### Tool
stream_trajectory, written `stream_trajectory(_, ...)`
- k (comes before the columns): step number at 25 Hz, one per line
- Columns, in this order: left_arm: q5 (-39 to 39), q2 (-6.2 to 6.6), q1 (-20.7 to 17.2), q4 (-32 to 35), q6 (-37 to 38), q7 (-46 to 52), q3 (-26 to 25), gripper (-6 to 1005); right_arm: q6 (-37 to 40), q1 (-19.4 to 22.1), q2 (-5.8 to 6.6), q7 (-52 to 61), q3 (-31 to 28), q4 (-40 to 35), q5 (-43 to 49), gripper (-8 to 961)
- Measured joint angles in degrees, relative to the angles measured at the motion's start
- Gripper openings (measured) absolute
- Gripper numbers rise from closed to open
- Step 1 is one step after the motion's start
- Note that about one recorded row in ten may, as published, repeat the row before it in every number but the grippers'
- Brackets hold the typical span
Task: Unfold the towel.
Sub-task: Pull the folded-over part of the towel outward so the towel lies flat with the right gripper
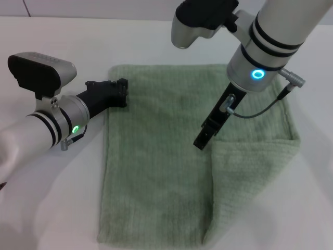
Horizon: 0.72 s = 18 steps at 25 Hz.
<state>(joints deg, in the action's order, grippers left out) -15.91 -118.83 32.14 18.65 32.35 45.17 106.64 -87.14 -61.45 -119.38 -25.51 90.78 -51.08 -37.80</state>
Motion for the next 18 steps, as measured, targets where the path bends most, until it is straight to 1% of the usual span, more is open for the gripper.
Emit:
stream_trajectory(10, 0.0, 0.00, -0.1, 0.1, 0.0, 0.0, 0.1, -2, -1.7, -0.3, -0.09, -1.2, 0.1, 2.0, -0.1, 740)
stream_trajectory(18, 0.0, 0.00, -0.2, 0.1, -0.1, 0.0, 0.0, -2, -1.7, -0.2, -0.07, -2.0, 0.6, 3.6, -0.1, 736)
